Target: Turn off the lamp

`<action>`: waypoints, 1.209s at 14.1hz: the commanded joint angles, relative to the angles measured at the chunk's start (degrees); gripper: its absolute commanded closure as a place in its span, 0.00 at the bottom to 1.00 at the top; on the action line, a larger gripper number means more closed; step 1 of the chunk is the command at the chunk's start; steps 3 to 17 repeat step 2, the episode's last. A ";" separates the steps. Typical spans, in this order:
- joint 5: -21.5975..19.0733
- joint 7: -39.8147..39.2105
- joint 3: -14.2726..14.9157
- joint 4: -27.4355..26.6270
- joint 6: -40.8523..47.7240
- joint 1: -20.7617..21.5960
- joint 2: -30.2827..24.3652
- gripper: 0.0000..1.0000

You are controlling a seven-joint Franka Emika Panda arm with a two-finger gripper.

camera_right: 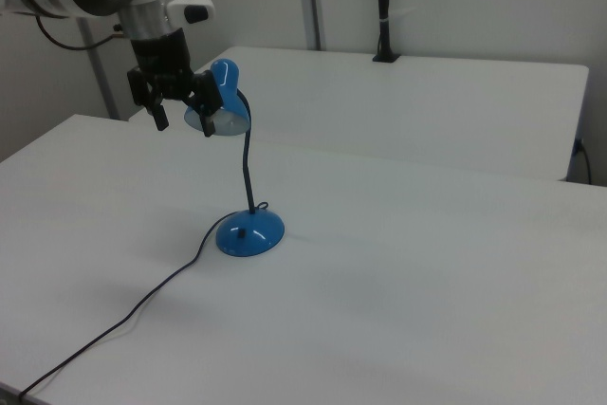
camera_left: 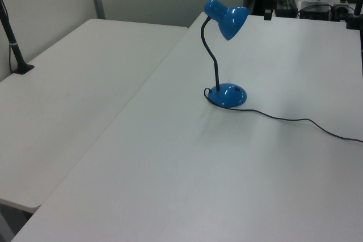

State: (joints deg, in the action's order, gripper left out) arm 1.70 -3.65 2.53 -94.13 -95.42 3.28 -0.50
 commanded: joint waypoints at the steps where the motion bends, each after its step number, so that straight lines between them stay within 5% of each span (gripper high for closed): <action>1: -0.56 -1.54 0.37 1.23 -0.12 0.14 0.41 0.00; 17: -0.56 -1.62 0.37 1.23 -0.12 0.14 0.41 0.00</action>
